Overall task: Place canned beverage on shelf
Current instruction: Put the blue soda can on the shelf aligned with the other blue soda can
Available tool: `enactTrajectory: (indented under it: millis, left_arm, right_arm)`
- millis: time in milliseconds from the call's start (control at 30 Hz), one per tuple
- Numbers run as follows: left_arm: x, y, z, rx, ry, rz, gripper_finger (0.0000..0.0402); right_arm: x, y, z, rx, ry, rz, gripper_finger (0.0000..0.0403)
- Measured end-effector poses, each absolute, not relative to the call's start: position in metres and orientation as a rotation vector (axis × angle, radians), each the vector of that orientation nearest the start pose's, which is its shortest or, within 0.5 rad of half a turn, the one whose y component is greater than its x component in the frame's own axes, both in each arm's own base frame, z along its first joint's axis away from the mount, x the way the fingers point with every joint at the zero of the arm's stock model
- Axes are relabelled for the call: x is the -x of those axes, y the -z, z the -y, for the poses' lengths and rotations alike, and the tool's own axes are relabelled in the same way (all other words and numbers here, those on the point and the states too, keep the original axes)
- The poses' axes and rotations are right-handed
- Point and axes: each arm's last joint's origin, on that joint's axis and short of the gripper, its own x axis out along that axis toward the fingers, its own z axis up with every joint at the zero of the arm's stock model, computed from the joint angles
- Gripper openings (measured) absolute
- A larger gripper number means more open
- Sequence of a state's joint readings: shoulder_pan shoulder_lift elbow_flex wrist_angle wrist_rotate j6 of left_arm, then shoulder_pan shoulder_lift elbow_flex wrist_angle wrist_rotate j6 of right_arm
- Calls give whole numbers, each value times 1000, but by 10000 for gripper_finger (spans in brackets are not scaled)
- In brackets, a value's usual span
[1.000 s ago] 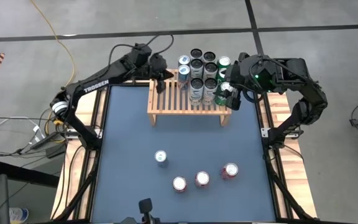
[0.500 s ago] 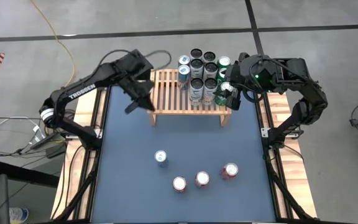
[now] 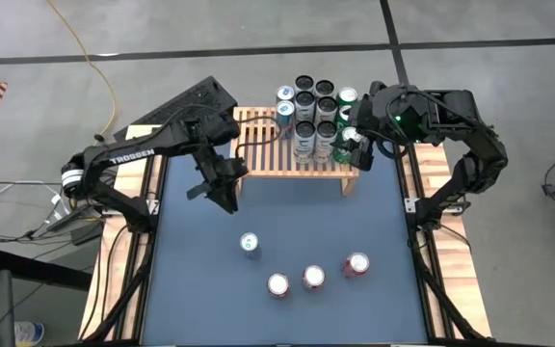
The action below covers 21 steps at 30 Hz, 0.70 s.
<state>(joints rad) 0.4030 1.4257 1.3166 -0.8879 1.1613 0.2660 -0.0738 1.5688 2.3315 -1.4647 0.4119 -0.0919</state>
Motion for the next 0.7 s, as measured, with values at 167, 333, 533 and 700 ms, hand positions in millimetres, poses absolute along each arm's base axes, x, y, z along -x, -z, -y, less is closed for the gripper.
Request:
enactTrajectory:
  millis: [167,333,533,700]
  left_arm:
    - [-226,-359,-72,276,563,-645,52]
    - [-170,-398,-51,38,242,-511,20]
    - [-99,-376,-19,300,25,-205,3]
    - [-94,-315,-8,531,71,27,30]
  right_arm:
    - [-227,-519,27,235,345,-726,314]
    - [-227,-519,25,293,272,-735,314]
    - [-227,-519,27,329,190,-737,314]
    - [-227,-518,32,285,178,-731,314]
